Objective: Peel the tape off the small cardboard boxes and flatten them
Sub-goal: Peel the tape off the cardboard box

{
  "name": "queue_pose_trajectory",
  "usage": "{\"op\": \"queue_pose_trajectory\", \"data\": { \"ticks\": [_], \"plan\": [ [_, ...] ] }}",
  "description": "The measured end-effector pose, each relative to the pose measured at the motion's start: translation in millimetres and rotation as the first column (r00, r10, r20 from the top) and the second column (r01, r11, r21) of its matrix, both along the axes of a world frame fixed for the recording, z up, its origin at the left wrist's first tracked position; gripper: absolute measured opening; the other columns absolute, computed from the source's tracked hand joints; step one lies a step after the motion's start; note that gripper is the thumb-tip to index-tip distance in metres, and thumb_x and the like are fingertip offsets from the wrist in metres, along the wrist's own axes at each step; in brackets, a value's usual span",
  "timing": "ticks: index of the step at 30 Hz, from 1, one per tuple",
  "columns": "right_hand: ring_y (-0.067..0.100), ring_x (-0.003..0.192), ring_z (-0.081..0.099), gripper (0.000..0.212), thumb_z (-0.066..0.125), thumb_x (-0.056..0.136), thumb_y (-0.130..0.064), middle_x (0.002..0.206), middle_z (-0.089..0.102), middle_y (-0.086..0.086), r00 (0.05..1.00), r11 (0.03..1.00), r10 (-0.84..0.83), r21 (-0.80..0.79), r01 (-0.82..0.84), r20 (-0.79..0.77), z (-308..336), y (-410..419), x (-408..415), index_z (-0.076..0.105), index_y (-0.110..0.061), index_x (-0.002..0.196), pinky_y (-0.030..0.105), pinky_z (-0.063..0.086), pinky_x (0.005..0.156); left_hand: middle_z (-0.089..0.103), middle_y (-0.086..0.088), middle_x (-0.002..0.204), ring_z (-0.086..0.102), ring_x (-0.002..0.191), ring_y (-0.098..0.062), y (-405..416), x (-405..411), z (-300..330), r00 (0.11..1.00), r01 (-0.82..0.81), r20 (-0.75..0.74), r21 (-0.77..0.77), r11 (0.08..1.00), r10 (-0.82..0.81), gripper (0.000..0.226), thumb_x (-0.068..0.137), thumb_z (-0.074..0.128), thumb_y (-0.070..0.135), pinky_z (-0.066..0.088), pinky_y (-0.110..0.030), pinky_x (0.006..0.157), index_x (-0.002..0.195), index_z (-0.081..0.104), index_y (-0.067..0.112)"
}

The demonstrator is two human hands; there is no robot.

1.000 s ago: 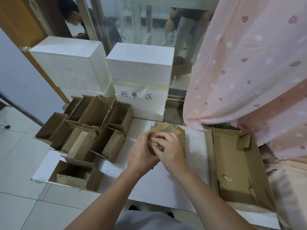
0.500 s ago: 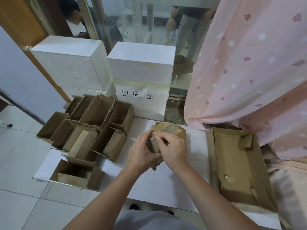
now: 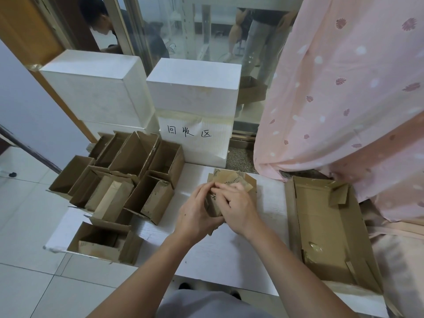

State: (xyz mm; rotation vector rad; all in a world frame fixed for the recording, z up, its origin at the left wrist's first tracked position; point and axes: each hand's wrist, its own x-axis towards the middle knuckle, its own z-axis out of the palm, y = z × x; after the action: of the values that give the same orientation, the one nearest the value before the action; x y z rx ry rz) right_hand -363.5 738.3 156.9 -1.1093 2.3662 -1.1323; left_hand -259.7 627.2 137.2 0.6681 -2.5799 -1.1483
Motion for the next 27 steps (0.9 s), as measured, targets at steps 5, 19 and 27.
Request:
{"op": "queue_pose_trajectory", "data": {
  "ticks": [5,19,27],
  "plan": [
    [0.007,0.114,0.047,0.028,0.073,0.088,-0.03,0.112,0.056,-0.017,0.966,0.966,-0.258,-0.019,0.258,0.013,-6,-2,-4,0.064,-0.026,0.115,0.027,0.041,0.101,0.044,0.025,0.141,0.054,0.118,-0.001,-1,0,-3,0.999,-0.015,0.047,-0.011,1.0,0.016,0.099,0.065,0.089,0.053,0.053,-0.029,0.088,0.149,0.039,0.037],
    [0.027,0.059,0.054,0.023,0.071,0.076,-0.004,0.067,0.054,0.003,0.944,0.966,-0.232,0.062,0.252,-0.235,-13,-7,3,0.052,-0.013,0.066,0.044,0.05,0.053,0.036,0.016,0.127,0.058,0.105,-0.01,-7,-1,-14,0.99,0.076,0.117,0.032,0.997,-0.079,0.096,0.067,0.084,0.045,0.051,-0.025,0.082,0.149,0.038,0.024],
    [0.012,0.09,0.056,0.01,0.073,0.09,-0.027,0.097,0.066,-0.009,0.988,0.991,-0.136,-0.009,0.135,-0.078,-16,-2,8,0.077,-0.022,0.098,0.032,0.047,0.081,0.037,0.014,0.126,0.057,0.104,-0.007,-11,-1,-16,0.998,0.018,0.057,0.107,0.994,-0.024,0.097,0.064,0.082,0.046,0.057,-0.03,0.083,0.148,0.04,0.02]
  ]
}}
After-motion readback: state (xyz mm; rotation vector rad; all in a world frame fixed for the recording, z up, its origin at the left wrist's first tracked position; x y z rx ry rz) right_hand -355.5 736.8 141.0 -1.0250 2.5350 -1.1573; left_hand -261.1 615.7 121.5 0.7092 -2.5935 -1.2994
